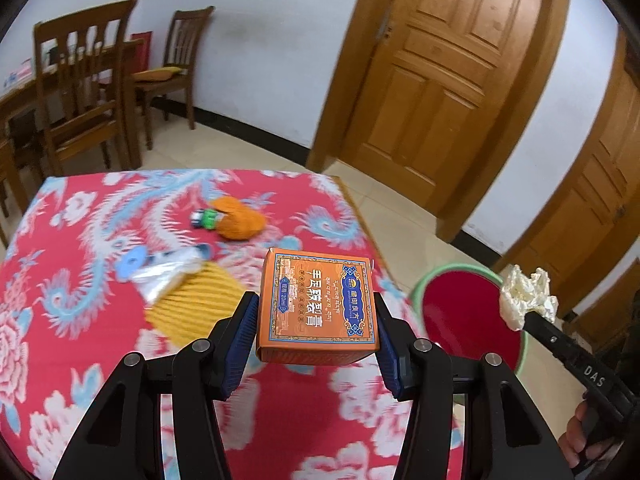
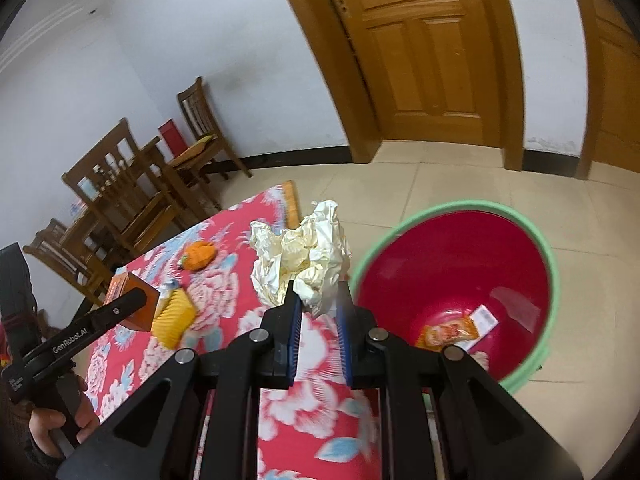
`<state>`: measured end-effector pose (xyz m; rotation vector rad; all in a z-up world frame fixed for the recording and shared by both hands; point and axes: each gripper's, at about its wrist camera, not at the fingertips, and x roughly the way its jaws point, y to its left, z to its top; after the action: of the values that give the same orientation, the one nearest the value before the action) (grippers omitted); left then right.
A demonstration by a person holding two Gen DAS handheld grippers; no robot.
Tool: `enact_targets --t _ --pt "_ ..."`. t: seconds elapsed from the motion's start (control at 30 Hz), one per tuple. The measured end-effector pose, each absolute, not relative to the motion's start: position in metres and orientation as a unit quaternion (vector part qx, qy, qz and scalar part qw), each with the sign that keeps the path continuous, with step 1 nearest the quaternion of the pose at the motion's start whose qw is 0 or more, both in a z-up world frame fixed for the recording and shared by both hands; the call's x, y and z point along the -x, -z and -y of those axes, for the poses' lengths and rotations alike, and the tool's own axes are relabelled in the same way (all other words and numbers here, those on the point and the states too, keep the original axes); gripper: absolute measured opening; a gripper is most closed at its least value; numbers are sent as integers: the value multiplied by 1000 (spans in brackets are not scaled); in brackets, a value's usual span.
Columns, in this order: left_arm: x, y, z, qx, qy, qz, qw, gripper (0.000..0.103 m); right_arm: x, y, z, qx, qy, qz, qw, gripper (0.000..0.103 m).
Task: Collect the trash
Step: 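Carry the orange box and the crumpled paper with both tools over the bin, then open the right tool over the bin to drop the crumpled paper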
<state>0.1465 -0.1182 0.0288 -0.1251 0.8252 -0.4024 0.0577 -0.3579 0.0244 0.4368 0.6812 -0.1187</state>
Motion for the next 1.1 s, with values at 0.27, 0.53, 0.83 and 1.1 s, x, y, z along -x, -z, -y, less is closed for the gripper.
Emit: enact_targets --t 0.27,0.53,0.83,1.1 --pt "-143 -21 170 27 233 -410 881 55 -41 -6 395 -236 89 -340 906 19" --pt "-139 -9 218 -2 269 -423 865 55 -28 13 426 -256 122 -351 892 20" --pt "-136 10 264 -30 302 -438 846 55 -17 35 454 -283 152 -365 874 23" --pt "-138 26 289 -49 313 -452 834 55 -10 44 468 -294 168 -374 864 29"
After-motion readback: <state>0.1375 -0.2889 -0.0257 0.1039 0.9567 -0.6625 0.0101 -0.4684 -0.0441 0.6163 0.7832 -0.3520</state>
